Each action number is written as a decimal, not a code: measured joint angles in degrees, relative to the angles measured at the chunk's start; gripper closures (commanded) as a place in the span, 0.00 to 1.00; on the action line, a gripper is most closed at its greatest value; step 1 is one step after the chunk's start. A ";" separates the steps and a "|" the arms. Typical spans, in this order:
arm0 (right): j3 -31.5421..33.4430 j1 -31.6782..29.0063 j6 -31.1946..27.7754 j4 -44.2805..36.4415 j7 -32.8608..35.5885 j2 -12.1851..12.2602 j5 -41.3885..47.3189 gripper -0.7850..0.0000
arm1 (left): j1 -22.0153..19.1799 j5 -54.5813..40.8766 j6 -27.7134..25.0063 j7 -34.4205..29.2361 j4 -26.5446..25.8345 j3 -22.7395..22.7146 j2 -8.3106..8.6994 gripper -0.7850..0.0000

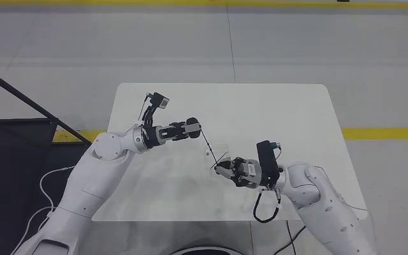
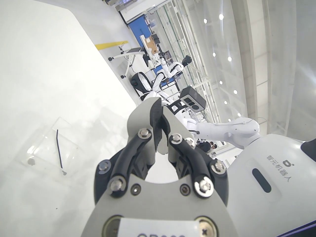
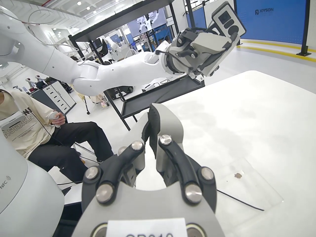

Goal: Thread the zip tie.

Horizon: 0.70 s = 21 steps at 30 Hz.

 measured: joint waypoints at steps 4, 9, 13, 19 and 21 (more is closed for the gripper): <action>-0.31 -0.57 0.00 -1.24 -4.17 1.17 -1.66 1.00 | 0.01 0.62 -0.04 0.36 0.41 -0.16 -0.05 1.00; -0.96 -1.09 0.00 -2.47 -9.44 2.88 -4.55 1.00 | 0.18 0.74 -0.11 0.42 0.83 -0.51 -0.09 1.00; -1.80 -1.21 0.00 -3.25 -13.77 4.18 -7.02 1.00 | 0.33 0.74 -0.11 0.44 1.04 -0.78 -0.11 1.00; -3.71 -0.85 0.00 -3.80 -21.56 6.15 -11.64 1.00 | 0.53 0.99 0.03 0.48 1.13 -1.04 -0.15 1.00; -4.60 -0.52 0.00 -3.78 -24.30 6.83 -13.41 1.00 | 0.60 1.08 0.11 0.54 1.09 -1.11 -0.17 1.00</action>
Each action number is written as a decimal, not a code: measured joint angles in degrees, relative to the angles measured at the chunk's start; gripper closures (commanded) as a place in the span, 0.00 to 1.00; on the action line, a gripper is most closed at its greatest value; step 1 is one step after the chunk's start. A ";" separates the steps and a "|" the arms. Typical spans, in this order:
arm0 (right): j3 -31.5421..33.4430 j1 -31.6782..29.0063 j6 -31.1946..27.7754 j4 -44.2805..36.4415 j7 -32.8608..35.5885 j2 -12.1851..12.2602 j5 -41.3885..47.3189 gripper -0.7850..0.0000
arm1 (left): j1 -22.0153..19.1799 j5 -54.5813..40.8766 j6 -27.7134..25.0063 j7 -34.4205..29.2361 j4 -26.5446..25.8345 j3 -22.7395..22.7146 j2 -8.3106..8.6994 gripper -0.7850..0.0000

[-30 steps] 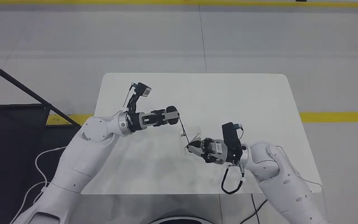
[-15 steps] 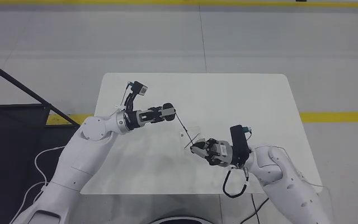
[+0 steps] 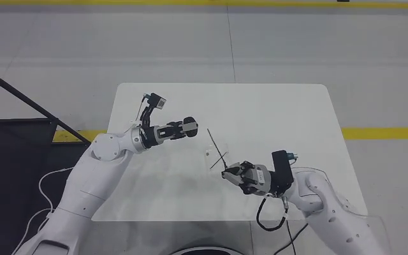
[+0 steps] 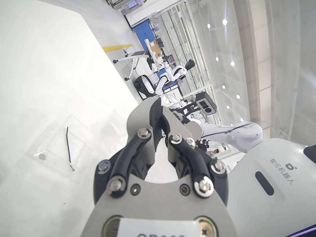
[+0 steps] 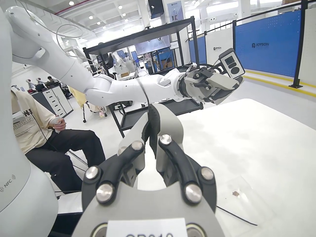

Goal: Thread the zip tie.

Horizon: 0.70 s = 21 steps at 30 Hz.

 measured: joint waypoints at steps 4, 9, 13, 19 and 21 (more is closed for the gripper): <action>-1.79 0.86 0.00 0.67 -4.30 1.16 -2.78 1.00 | 0.21 0.01 -0.10 0.07 -0.16 -0.12 -0.05 1.00; -4.23 2.31 0.00 1.92 -8.23 2.47 -4.95 1.00 | 0.45 -0.02 -0.21 -0.04 -0.36 -0.32 -0.09 1.00; -5.13 3.21 0.00 3.72 -8.72 3.29 -5.52 1.00 | 0.69 -0.20 -0.23 0.25 -0.43 -0.61 -0.11 1.00; -3.32 2.98 0.66 4.36 -4.56 4.10 -6.17 1.00 | 1.36 -1.53 1.01 0.70 -0.61 -1.69 -0.01 0.00; -2.56 2.27 1.47 3.17 -2.64 4.22 -5.98 1.00 | 1.59 -3.02 2.08 -0.28 -0.92 -1.80 0.00 0.00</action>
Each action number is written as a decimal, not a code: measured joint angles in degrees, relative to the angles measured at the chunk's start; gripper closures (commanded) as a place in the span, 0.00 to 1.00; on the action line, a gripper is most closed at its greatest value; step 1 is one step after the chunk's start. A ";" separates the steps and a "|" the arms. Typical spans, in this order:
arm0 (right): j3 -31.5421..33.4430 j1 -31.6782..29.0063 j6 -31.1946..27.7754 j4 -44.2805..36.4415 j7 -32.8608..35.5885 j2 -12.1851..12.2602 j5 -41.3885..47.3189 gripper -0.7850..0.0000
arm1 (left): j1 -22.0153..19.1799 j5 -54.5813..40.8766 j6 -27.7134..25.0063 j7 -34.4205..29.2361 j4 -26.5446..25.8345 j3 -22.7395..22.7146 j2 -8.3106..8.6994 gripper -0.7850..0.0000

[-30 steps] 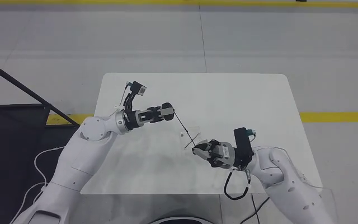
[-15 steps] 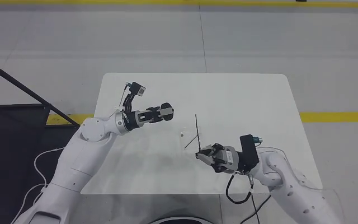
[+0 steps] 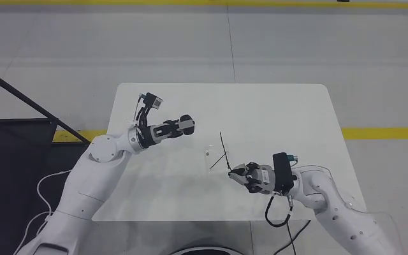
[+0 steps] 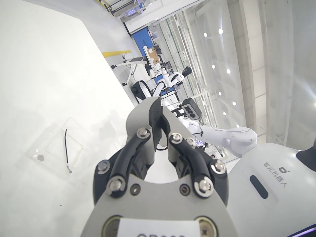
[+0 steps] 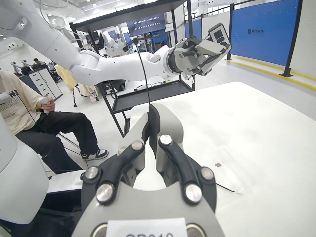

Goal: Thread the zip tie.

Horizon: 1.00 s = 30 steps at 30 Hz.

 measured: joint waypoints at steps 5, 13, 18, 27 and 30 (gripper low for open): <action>1.17 -1.19 0.69 -1.66 3.08 0.03 1.65 1.00 | 0.49 -4.43 -0.66 -7.10 -1.65 0.61 -0.05 0.00; 0.62 -0.49 1.17 -0.88 7.13 -0.82 4.68 1.00 | 0.98 -8.02 -2.05 -10.52 -3.89 2.21 -0.58 0.00; -0.08 0.46 1.09 -0.56 9.53 -1.51 5.92 1.00 | 0.17 -7.04 -2.14 -9.39 -4.04 3.88 -1.15 0.12; -0.63 1.58 0.52 0.72 11.68 -2.59 7.19 1.00 | -1.80 -4.26 -1.74 -6.70 -2.35 6.53 -2.16 0.55; -0.62 1.77 0.30 1.19 12.01 -2.90 7.33 1.00 | -2.12 -3.61 -1.99 -5.28 -1.85 6.91 -2.44 0.61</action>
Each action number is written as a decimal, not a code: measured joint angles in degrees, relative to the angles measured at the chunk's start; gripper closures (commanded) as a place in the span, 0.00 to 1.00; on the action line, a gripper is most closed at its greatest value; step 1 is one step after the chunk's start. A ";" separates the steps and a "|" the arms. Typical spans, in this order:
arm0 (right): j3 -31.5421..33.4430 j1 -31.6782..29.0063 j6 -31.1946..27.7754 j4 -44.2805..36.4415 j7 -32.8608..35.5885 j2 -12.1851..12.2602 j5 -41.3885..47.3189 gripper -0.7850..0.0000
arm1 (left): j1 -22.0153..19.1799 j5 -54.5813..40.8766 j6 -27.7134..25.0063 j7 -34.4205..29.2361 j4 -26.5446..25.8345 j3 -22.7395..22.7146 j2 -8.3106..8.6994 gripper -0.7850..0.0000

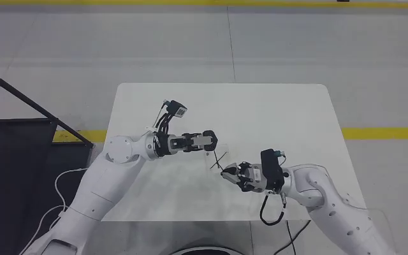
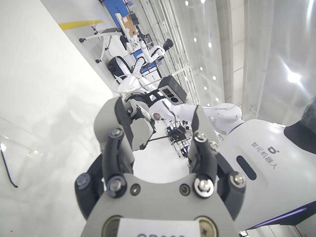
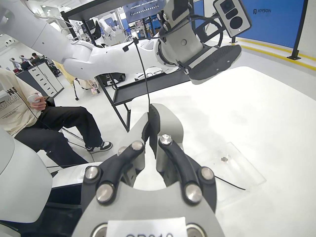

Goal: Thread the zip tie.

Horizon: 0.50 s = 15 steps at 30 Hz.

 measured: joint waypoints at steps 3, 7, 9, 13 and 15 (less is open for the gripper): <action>0.11 0.12 -0.39 0.43 0.21 -0.27 0.12 1.00 | -0.28 0.31 -0.15 0.69 0.35 0.27 -0.22 0.72; 0.43 0.04 -0.74 0.85 0.30 -0.57 0.12 1.00 | -0.45 0.62 -0.40 0.99 0.59 0.36 -0.40 0.87; 0.64 -0.07 -0.89 0.98 0.33 -0.70 0.09 1.00 | -0.48 0.77 -0.47 1.03 0.64 0.35 -0.47 1.00; 1.05 -0.33 -0.93 1.07 0.45 -0.95 0.02 1.00 | -0.43 0.96 -0.57 0.99 0.64 0.20 -0.55 1.00; 1.27 -0.45 -0.99 1.08 0.58 -1.07 -0.01 1.00 | -0.32 0.89 -0.65 0.84 0.60 0.03 -0.57 1.00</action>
